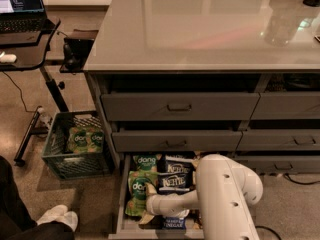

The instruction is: Pick green rice chip bag from bottom drawer and place on counter

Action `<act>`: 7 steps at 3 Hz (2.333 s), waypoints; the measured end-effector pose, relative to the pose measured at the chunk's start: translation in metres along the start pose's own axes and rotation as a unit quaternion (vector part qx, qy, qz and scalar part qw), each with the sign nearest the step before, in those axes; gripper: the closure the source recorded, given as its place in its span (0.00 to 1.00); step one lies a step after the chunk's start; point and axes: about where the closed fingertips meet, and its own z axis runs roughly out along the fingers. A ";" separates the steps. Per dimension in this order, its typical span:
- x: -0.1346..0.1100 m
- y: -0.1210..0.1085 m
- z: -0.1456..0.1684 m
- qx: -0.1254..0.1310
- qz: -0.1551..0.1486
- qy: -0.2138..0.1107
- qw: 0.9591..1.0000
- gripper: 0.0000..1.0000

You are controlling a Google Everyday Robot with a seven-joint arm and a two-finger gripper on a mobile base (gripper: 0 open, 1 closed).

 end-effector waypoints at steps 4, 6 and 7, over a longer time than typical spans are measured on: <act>-0.027 -0.029 -0.030 0.006 -0.003 -0.033 0.999 1.00; -0.038 -0.109 -0.112 0.050 0.039 -0.122 0.991 1.00; -0.021 -0.137 -0.160 0.058 0.079 -0.163 0.982 1.00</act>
Offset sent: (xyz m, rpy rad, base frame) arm 0.0000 0.0000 0.0000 0.0000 0.0000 0.0000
